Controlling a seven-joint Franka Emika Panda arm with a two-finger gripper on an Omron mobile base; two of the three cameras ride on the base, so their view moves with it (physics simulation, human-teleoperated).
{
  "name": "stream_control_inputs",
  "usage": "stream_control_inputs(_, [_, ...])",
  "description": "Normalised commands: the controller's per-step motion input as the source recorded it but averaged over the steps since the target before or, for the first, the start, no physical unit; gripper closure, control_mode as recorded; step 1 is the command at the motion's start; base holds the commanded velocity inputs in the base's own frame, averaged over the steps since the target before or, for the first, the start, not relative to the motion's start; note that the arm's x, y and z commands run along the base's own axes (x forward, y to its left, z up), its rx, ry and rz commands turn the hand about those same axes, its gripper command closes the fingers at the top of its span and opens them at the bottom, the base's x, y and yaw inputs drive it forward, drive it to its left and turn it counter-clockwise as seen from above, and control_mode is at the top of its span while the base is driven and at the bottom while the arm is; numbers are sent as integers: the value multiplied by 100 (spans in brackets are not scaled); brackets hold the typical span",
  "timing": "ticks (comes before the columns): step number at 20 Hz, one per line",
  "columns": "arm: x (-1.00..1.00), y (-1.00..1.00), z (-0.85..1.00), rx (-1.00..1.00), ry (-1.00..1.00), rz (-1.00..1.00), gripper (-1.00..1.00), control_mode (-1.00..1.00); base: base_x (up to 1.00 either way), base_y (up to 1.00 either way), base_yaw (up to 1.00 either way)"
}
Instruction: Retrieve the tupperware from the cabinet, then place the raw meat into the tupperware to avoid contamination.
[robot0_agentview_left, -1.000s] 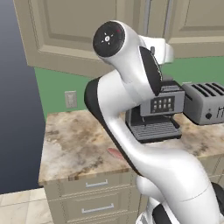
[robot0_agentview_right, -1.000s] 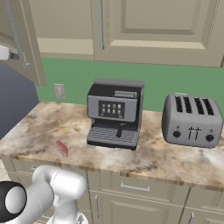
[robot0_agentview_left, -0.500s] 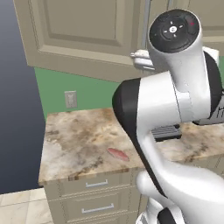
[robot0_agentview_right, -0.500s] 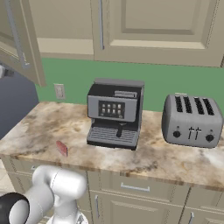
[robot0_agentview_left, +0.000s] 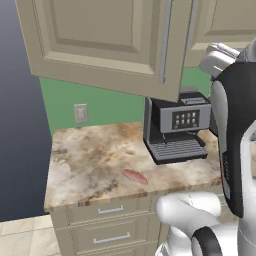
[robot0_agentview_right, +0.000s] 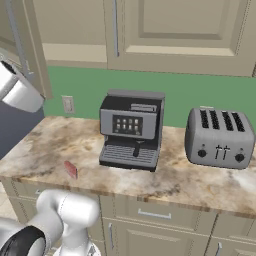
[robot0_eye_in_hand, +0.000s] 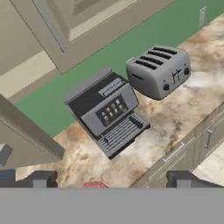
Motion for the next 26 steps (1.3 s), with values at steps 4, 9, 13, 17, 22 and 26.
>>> stream_control_inputs(4, [32, -37, -6, 50, 17, 7, -100, -100, 0, 0, 0])
stream_control_inputs(9, [31, -16, -13, 50, 18, 14, -100, -100, 0, 0, 0])
stream_control_inputs(13, [31, -3, -14, 49, 19, 18, -100, -100, 0, 0, 0])
stream_control_inputs(17, [56, 7, -18, 38, 21, 19, -100, -100, 0, 0, 0])
stream_control_inputs(22, [64, 24, -13, 29, 24, 15, -100, -100, 0, 0, 0])
stream_control_inputs(26, [60, 25, -3, 27, 33, 13, -100, -100, 0, 0, 0])
